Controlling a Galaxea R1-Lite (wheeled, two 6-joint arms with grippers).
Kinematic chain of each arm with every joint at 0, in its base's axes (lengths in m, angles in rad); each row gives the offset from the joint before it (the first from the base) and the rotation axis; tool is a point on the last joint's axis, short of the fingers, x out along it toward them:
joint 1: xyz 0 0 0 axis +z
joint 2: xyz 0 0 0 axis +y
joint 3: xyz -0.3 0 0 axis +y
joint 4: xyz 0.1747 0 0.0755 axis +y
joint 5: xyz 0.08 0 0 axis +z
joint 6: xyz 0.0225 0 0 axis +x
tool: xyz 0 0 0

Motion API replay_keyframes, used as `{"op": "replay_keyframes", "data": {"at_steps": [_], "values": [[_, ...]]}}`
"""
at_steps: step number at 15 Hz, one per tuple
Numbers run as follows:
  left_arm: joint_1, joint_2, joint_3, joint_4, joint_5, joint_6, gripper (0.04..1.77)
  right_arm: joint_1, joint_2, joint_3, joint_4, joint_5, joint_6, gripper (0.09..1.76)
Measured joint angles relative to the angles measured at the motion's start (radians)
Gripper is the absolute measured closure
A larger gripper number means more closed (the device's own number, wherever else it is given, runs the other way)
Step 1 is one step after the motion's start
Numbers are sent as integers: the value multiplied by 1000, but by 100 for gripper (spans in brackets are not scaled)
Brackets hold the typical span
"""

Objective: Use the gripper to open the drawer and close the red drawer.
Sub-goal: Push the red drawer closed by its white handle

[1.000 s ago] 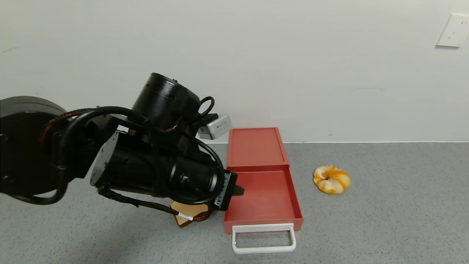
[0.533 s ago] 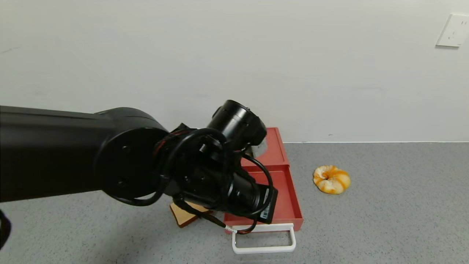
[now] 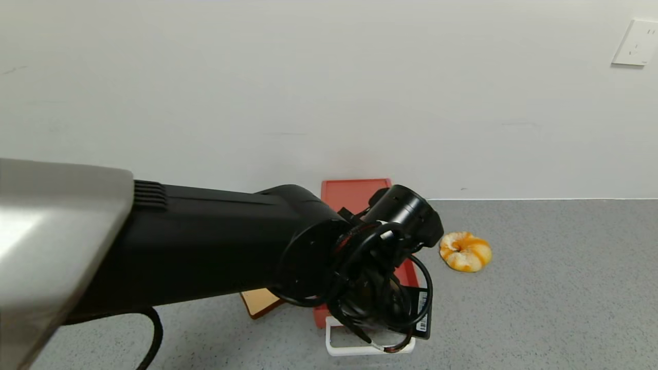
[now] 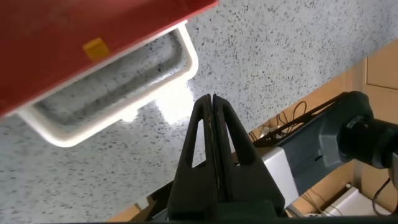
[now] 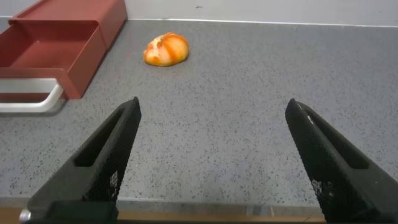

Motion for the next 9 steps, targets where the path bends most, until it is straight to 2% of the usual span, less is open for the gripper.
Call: {"op": "replay_keyframes", "data": {"at_steps": [5,9], "values": [[-28,87,-45,-1,5,-89,170,0,0,0,0,0,0,14],[-25,136,-90,-2,53,-105,170,0,0,0,0,0,0,14]]}}
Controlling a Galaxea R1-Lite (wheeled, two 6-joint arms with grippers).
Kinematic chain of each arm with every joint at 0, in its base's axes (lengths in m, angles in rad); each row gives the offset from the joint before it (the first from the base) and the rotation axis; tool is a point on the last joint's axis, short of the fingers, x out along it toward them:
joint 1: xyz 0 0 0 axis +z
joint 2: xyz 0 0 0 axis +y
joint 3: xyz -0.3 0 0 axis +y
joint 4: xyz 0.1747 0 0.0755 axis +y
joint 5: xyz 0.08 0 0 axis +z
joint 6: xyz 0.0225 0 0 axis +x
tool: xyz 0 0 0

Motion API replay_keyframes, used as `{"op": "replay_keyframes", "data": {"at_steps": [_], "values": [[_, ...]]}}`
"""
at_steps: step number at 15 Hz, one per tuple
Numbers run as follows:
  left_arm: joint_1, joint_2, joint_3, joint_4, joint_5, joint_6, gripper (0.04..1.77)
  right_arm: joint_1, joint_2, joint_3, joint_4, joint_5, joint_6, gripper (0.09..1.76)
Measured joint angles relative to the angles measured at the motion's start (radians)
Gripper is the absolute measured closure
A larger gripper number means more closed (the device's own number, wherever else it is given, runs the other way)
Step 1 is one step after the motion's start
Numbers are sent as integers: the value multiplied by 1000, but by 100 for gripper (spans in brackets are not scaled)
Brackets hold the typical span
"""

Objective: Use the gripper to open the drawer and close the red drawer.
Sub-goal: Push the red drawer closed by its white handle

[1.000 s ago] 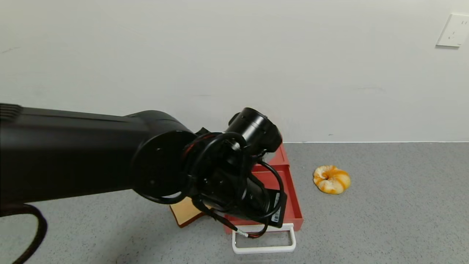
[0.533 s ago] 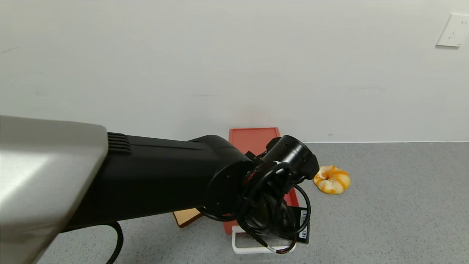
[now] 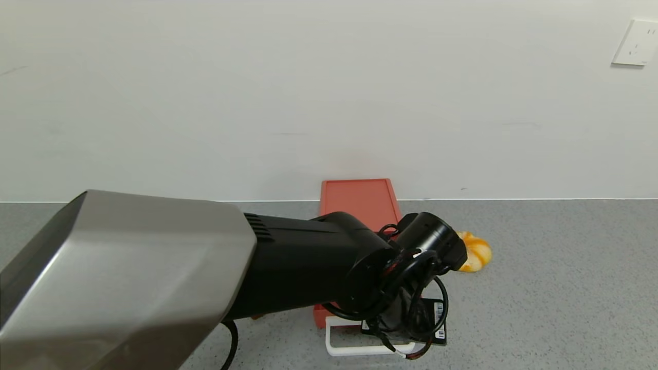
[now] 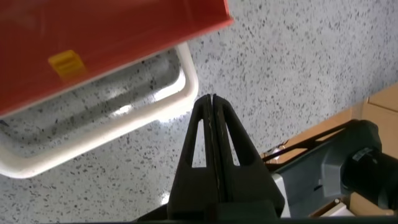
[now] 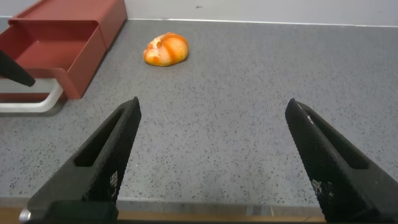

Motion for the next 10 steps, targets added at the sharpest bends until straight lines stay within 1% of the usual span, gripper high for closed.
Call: {"op": "replay_keyframes", "data": {"at_steps": [7,10], "values": [[-4,35,-27,-7,6,-38,170,0,0,0,0,0,0,14],[-1,49,-45,-3,31,-51,170,0,0,0,0,0,0,14]]}}
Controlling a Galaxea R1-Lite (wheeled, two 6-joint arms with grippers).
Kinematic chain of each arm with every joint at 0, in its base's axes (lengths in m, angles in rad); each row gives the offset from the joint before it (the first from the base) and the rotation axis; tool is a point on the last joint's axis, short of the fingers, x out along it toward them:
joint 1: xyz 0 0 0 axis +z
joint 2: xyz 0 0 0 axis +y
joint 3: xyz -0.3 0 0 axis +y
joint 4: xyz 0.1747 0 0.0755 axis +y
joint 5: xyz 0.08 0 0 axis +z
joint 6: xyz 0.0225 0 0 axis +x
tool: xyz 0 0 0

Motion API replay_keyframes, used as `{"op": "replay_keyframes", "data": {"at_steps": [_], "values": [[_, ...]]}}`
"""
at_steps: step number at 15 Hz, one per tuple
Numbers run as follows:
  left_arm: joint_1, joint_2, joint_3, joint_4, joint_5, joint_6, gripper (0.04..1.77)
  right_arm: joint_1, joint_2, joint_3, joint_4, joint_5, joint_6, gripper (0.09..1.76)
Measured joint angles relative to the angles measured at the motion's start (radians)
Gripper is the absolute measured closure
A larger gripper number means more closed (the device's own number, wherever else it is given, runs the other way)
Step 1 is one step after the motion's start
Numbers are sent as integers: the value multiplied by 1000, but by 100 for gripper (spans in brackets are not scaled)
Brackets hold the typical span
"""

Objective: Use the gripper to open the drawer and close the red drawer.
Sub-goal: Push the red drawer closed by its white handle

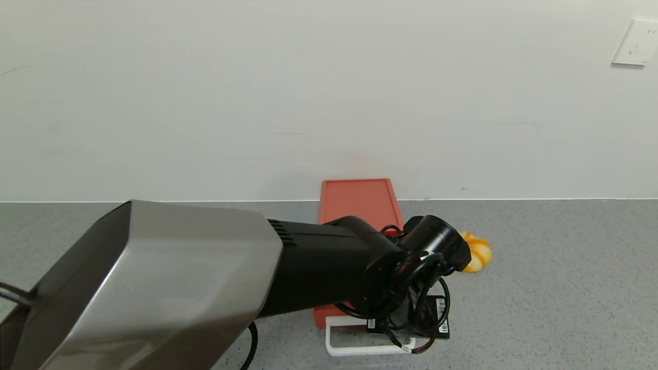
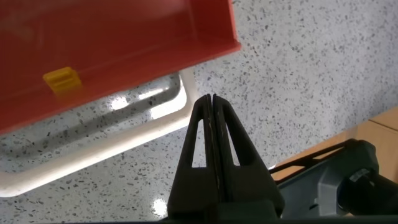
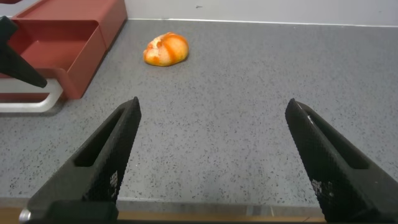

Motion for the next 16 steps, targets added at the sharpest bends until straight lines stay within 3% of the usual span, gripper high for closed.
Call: {"op": "replay_keyframes", "data": {"at_steps": [9,16], "values": [[9,24,-47,-1,80,13,170,0,0,0,0,0,0,14],[18,32,-64,6,90,17,170,0,0,0,0,0,0,14]]}}
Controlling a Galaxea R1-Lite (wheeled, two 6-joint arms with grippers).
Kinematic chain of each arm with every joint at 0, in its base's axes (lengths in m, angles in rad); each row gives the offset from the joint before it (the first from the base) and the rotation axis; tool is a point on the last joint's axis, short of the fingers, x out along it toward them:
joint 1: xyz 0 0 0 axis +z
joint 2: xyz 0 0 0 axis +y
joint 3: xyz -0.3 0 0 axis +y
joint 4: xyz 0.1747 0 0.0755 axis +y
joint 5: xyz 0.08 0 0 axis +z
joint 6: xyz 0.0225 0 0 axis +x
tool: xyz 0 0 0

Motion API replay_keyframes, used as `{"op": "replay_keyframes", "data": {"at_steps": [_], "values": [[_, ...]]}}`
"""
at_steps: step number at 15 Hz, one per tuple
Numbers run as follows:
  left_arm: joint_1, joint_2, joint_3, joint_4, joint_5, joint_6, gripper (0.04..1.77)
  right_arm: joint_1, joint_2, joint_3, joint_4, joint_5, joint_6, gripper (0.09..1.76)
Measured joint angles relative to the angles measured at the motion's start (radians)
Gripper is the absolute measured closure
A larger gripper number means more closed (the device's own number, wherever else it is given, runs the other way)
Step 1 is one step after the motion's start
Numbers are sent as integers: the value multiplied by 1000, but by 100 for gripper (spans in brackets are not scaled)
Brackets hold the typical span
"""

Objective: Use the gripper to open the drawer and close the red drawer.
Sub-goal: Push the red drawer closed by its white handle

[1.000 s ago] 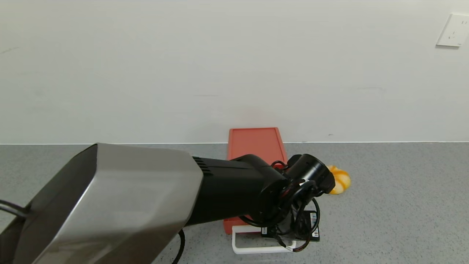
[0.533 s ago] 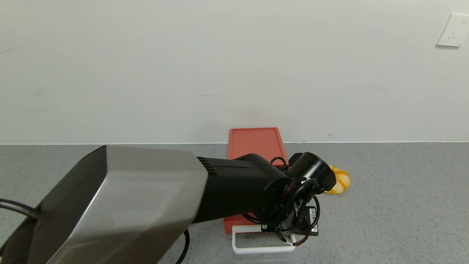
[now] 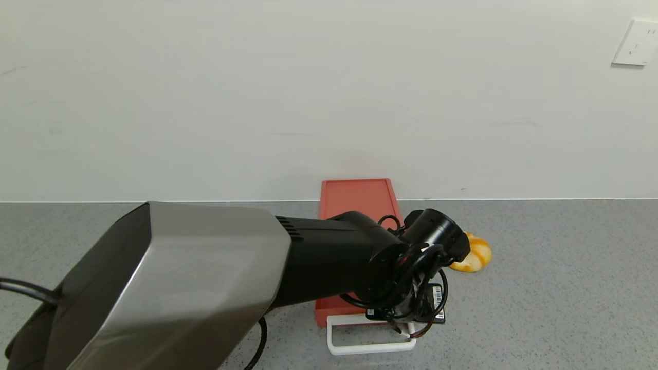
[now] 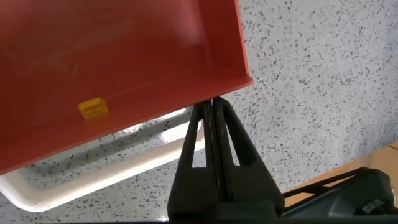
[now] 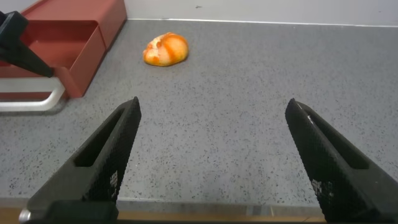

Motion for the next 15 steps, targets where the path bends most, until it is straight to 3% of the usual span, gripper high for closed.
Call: {"op": "replay_keyframes", "data": {"at_steps": [4,10,15], "values": [[20,3,-10,-5,54,33,170,0,0,0,0,0,0,14],[26,4,-11,15,60,37,170,0,0,0,0,0,0,14],[21,-10,-10,111,52,27,170,0,0,0,0,0,0,14]]}}
